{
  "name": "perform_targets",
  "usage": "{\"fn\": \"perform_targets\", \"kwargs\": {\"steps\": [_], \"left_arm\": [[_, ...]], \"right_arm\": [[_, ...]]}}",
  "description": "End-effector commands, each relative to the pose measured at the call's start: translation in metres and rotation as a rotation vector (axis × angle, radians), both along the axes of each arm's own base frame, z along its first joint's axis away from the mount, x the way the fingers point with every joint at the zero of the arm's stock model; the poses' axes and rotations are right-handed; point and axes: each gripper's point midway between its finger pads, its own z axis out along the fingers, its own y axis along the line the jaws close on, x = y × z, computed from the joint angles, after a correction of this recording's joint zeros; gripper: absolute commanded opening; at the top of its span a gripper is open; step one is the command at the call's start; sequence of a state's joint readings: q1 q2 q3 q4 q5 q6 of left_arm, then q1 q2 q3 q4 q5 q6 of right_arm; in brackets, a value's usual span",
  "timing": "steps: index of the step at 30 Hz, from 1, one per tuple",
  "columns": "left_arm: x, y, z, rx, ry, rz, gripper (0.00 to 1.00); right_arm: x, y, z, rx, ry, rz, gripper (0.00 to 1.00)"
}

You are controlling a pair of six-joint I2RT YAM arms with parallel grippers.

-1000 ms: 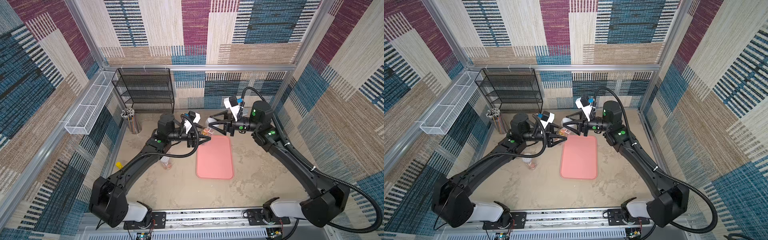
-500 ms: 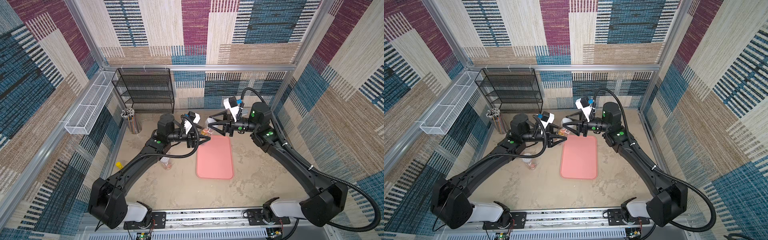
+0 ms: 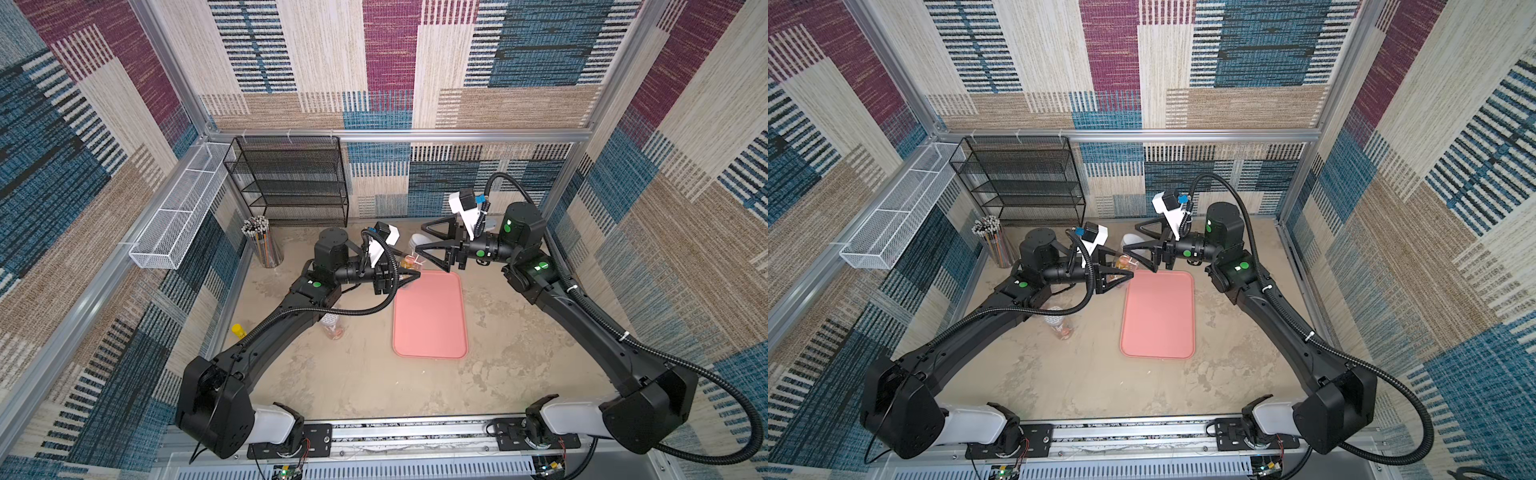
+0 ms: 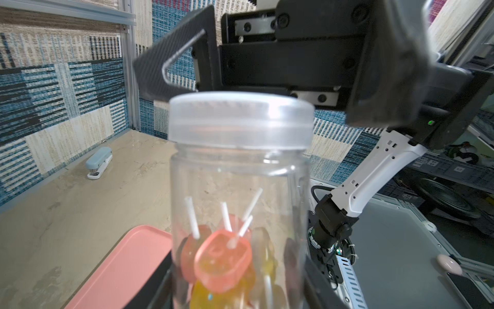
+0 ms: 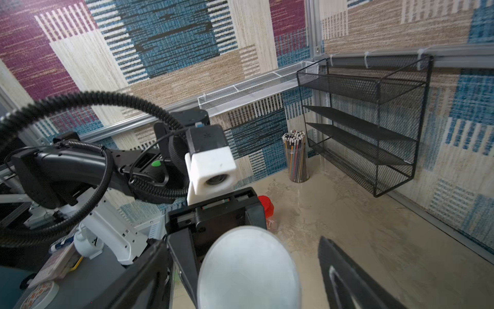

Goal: Pour the candies out of the jar
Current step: Unscrew the lid from the jar.

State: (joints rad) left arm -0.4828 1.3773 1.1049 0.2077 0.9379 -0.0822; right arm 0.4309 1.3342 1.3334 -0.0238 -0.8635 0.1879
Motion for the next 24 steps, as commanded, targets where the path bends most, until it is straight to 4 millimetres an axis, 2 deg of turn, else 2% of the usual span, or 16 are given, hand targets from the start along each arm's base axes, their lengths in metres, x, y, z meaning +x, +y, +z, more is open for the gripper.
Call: {"fn": "perform_targets", "kwargs": {"steps": [1, 4, 8, 15, 24], "left_arm": [[0.007, 0.003, 0.001, 0.009, -0.027, 0.056, 0.00], [0.017, 0.006, -0.004, 0.032, -0.025, 0.127, 0.00], [0.031, 0.008, -0.009, 0.074, -0.051, 0.228, 0.00], [0.044, 0.011, -0.014, 0.130, -0.091, 0.337, 0.00], [0.044, 0.013, -0.016, 0.165, -0.138, 0.389, 0.00]], "right_arm": [[0.020, -0.010, 0.015, 0.023, 0.047, -0.147, 0.95], [0.036, -0.019, 0.019, 0.032, 0.111, -0.262, 0.96], [0.049, -0.021, 0.009, 0.025, 0.191, -0.339, 0.95], [0.058, -0.006, -0.015, -0.029, 0.266, -0.406, 1.00], [0.062, -0.001, -0.035, -0.038, 0.327, -0.457, 0.93]]}}
